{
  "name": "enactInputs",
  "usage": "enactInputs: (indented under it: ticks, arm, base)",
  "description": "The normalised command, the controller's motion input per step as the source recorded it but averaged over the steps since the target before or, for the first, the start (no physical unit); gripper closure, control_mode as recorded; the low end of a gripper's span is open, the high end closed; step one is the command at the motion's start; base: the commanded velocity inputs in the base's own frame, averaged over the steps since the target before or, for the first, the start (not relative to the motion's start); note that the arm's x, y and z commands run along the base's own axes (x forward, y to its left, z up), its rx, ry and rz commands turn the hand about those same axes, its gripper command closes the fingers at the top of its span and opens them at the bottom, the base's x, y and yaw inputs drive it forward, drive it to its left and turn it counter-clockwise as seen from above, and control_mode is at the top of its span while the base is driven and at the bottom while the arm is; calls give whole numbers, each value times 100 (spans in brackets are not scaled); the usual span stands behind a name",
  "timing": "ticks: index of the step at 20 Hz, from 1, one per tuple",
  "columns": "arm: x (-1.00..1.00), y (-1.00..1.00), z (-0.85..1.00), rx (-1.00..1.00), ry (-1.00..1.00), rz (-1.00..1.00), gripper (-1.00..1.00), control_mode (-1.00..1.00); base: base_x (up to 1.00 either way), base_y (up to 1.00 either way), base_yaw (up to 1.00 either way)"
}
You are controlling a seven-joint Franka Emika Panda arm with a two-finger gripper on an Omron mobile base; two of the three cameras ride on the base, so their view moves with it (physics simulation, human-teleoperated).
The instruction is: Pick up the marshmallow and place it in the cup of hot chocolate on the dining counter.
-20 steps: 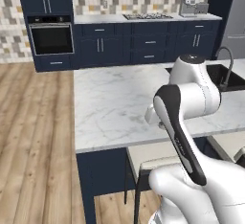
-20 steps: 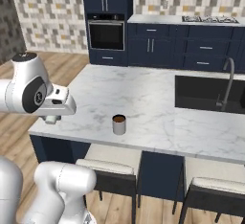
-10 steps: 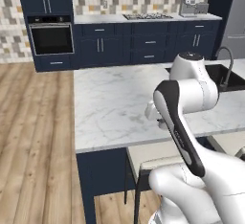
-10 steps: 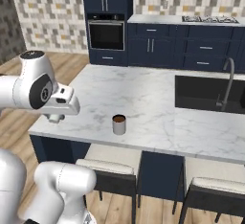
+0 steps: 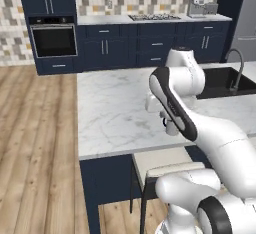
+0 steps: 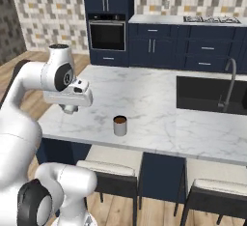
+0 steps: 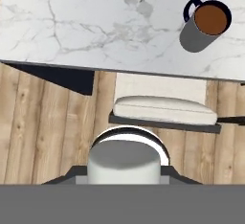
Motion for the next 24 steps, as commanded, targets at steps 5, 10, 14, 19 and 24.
enactInputs:
  ticks: [5, 10, 14, 19, 24]
  arm:
    - [60, -40, -19, 0, 13, 0, 100, -100]
    - [41, -45, -22, 0, 2, -1, 100, -100]
    - [29, -26, -22, 0, 0, -1, 100, -100]
    - [23, -28, -26, -1, 0, 0, 100, -100]
    - [23, -21, -23, -3, 0, -1, 100, -100]
  base:
    - [0, 0, 0]
    - [0, 0, 0]
    - [0, 0, 0]
    - [0, 0, 0]
    - [0, 0, 0]
